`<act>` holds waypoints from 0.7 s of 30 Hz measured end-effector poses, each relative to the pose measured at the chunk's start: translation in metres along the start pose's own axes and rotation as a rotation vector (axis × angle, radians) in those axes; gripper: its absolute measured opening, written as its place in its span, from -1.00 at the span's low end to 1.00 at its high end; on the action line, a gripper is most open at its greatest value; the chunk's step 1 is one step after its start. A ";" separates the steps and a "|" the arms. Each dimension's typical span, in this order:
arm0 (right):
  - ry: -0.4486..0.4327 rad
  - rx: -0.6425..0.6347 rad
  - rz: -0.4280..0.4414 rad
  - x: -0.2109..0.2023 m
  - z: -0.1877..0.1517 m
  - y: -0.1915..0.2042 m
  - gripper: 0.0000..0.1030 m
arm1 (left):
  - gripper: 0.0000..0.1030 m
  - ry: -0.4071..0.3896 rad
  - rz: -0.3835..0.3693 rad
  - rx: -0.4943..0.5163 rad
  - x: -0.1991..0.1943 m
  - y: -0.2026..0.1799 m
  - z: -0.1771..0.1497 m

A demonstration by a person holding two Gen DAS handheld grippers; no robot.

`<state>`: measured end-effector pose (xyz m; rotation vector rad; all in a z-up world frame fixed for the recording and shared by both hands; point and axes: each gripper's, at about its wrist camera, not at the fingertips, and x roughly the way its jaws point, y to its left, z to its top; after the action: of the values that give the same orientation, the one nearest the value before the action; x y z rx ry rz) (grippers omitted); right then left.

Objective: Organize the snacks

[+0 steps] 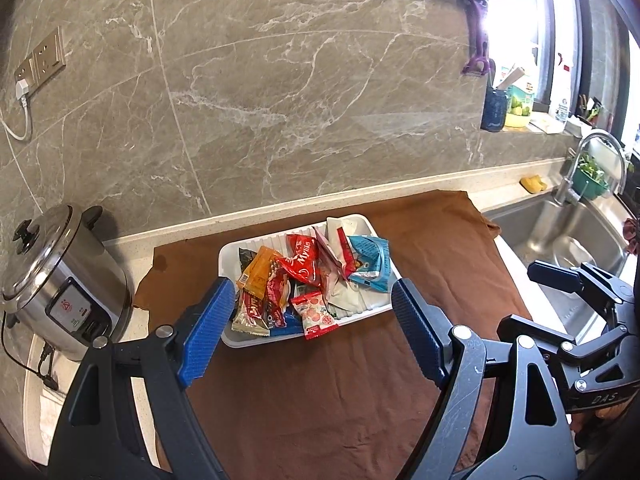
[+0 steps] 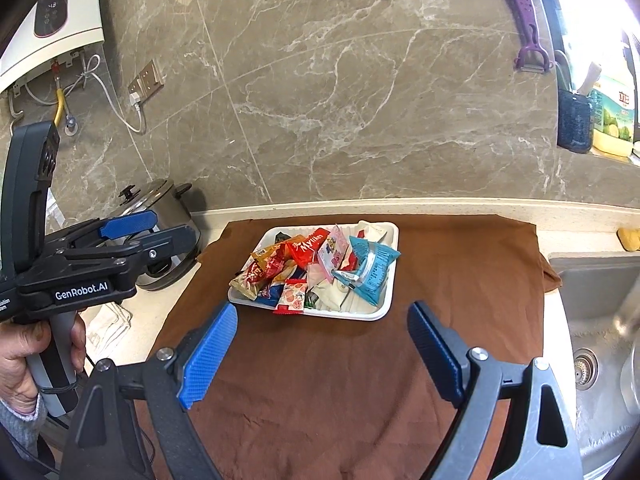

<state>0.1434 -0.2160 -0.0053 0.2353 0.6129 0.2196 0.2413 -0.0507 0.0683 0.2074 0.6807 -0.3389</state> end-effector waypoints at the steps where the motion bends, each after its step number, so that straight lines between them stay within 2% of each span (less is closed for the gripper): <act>1: -0.001 0.001 0.000 -0.001 0.000 -0.001 0.73 | 0.55 -0.001 -0.001 0.001 -0.001 -0.001 0.000; 15: -0.013 0.001 -0.001 -0.009 -0.001 -0.005 0.73 | 0.55 -0.021 -0.007 0.014 -0.009 -0.004 0.000; 21: -0.017 0.003 0.000 -0.011 -0.002 -0.004 0.73 | 0.55 -0.037 0.038 0.058 -0.012 -0.011 0.001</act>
<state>0.1344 -0.2225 -0.0021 0.2402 0.5965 0.2166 0.2289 -0.0580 0.0763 0.2681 0.6300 -0.3260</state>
